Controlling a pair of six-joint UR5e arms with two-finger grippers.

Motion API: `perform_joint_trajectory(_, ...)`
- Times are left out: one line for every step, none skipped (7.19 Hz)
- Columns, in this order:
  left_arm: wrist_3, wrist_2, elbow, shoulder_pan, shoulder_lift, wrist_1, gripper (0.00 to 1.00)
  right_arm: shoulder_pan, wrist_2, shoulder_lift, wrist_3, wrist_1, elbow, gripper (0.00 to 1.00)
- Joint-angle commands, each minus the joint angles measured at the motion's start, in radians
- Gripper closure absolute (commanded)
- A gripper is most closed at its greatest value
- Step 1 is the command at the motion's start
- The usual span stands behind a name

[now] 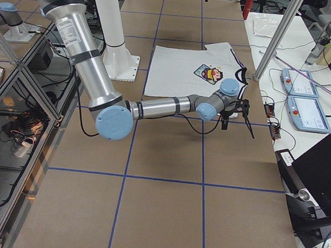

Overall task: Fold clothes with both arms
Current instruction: 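Move the right gripper over the sleeve nearest it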

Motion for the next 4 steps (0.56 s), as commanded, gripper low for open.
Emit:
perform_joint_trajectory(-0.003,0.004,-0.001,0.0,0.0,-0.021,0.01,-0.19,-0.443,0.107,0.342,0.17,-0.132,0.13)
perform_joint_trajectory(-0.003,0.003,0.0,0.0,-0.003,-0.021,0.01,-0.192,-0.443,0.132,0.35,0.241,-0.204,0.15)
perform_joint_trajectory(-0.003,0.004,0.002,0.0,-0.004,-0.023,0.01,-0.192,-0.449,0.138,0.347,0.264,-0.234,0.2)
perform_joint_trajectory(-0.004,0.003,0.003,0.001,-0.006,-0.021,0.01,-0.194,-0.478,0.152,0.336,0.266,-0.266,0.23)
